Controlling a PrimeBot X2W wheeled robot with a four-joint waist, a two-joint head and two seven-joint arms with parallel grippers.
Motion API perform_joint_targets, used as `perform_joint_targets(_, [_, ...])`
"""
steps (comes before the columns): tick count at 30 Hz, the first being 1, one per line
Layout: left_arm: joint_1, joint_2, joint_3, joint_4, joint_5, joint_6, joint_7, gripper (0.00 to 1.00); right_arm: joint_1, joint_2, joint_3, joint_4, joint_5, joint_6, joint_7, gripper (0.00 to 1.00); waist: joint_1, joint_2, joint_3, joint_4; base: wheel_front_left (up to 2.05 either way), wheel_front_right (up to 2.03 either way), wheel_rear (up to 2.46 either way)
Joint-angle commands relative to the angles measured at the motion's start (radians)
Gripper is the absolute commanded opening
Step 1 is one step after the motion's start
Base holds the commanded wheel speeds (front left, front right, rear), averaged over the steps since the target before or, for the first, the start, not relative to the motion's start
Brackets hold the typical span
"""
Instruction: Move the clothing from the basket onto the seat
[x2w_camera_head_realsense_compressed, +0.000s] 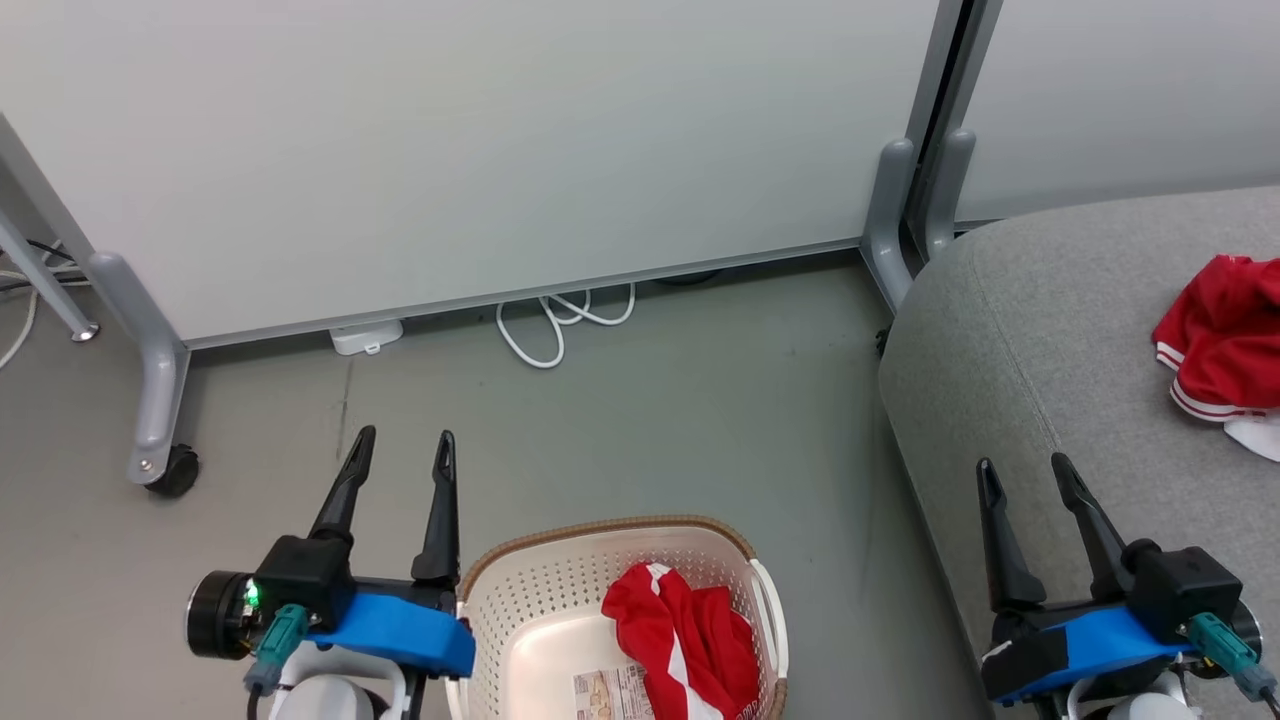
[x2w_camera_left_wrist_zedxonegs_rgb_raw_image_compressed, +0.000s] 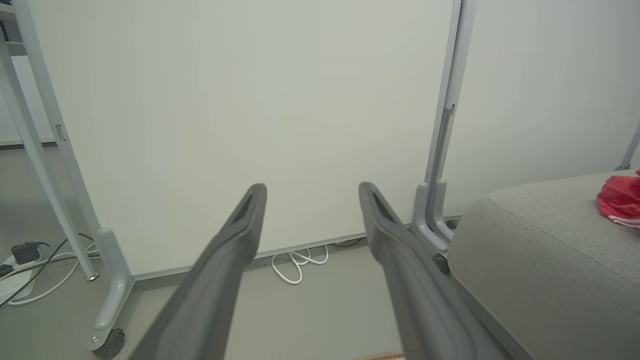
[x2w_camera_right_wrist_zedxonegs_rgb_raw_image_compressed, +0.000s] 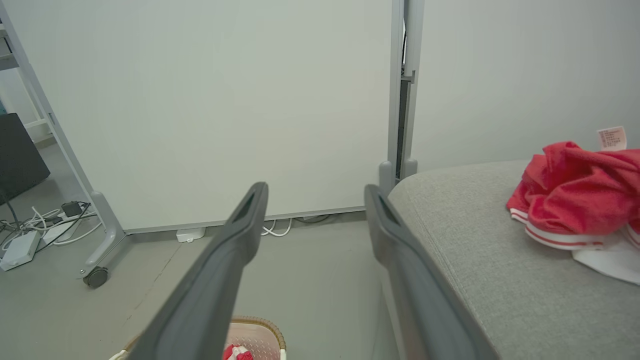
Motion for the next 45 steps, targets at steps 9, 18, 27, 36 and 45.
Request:
perform_joint_targets(9, [-0.188,0.010,-0.132,0.174,0.002,-0.011,-0.003,1.00,-0.097,0.001,0.006,-0.031,0.005,0.000,0.000,1.00,0.0000,-0.0001,0.154,-0.071,0.00,0.00,0.00])
perform_joint_targets(18, [-0.394,0.065,-0.331,0.422,-0.074,-0.010,-0.003,1.00,-0.201,0.001,0.017,-0.049,0.022,0.000,0.000,1.00,0.0000,-0.0001,0.314,-0.144,0.00,0.00,0.00])
perform_joint_targets(27, [-0.573,0.069,-0.496,0.675,-0.196,-0.010,0.036,1.00,-0.270,0.001,0.036,-0.065,0.053,0.000,0.000,1.00,0.0000,-0.0001,0.445,-0.194,0.00,0.00,0.00])
perform_joint_targets(36, [-0.678,0.076,-0.610,0.814,-0.321,-0.011,0.168,1.00,-0.335,0.001,0.049,-0.080,0.075,0.000,0.000,1.00,0.0000,-0.0001,0.565,-0.217,0.00,0.00,0.00])
perform_joint_targets(45, [-0.733,0.094,-0.670,0.871,-0.451,-0.011,0.300,1.00,-0.384,0.001,0.057,-0.093,0.089,0.000,0.000,1.00,0.0000,-0.0001,0.673,-0.228,0.00,0.00,0.00])
